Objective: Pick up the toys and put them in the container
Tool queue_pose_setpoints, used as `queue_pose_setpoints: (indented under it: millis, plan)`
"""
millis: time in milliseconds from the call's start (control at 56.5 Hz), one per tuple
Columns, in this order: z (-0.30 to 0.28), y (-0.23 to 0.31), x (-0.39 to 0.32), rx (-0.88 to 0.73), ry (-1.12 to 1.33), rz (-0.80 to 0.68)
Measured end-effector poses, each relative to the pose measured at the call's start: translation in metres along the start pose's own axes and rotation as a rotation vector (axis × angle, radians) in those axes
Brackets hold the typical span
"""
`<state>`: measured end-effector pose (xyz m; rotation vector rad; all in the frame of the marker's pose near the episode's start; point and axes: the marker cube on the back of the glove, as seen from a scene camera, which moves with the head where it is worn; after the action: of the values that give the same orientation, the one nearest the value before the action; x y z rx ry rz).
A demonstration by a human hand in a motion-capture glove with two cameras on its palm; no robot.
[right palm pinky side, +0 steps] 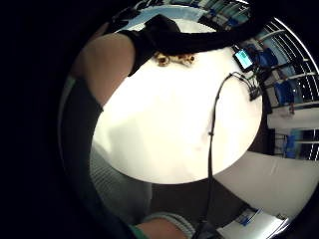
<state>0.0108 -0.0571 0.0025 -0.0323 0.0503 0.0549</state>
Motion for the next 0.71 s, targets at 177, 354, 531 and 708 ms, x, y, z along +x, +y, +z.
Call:
queue_pose_setpoints:
  millis: [177, 354, 531, 708]
  plan:
    - [-0.011, -0.087, 0.017, 0.047, 0.011, 0.011]
    - [-0.008, -0.191, 0.046, -0.014, -0.020, 0.060]
    - [-0.001, -0.231, 0.068, -0.053, 0.003, 0.106]
    - [0.043, -0.238, 0.078, -0.150, 0.009, 0.125]
